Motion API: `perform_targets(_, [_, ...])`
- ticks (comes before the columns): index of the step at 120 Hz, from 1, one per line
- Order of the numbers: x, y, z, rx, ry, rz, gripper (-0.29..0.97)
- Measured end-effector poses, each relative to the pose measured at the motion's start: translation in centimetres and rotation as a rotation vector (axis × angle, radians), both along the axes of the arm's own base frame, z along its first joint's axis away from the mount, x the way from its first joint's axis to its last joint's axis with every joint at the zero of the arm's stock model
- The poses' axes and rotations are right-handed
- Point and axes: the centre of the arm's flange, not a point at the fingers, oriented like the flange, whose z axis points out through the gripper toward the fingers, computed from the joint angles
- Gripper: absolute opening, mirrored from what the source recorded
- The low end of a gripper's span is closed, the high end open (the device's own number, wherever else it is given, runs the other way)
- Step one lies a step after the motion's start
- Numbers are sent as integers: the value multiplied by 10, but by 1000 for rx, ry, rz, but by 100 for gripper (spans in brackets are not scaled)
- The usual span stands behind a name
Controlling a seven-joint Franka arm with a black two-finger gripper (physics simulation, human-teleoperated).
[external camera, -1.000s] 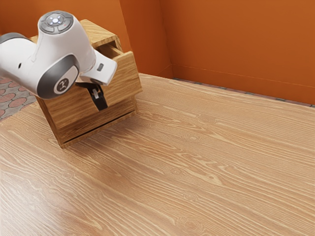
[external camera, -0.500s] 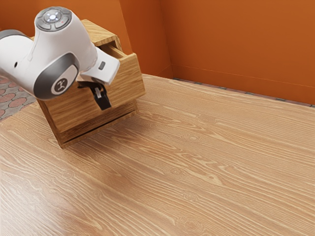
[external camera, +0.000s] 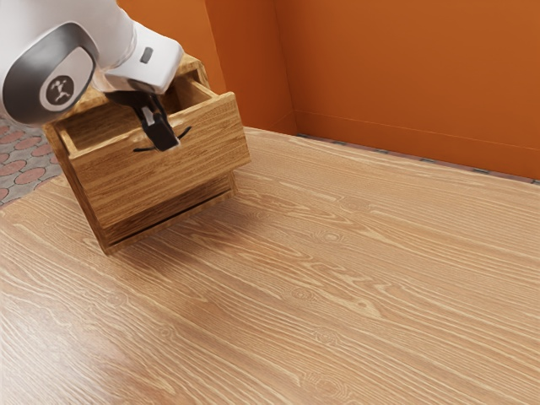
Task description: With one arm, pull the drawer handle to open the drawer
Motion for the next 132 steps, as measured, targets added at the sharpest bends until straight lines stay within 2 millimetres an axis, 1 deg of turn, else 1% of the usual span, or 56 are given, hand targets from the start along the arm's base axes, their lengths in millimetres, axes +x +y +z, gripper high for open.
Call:
perform_targets(4, [-3, -2, 7, -31, 6, 6, 68])
perform_targets(14, [-10, -5, 14, -102, 40, 26, 68])
perform_targets(40, [-29, -9, 17, -264, 147, 178, 68])
perform_targets(53, [-38, -12, 23, -315, 177, 255, 68])
perform_targets(59, [-42, -19, 32, -329, 178, 275, 68])
perform_targets(66, [-44, -27, 37, -342, 184, 294, 68])
perform_targets(94, [-42, -31, 28, -374, 221, 396, 68])
perform_targets(132, [-45, -31, 26, -398, 220, 484, 68])
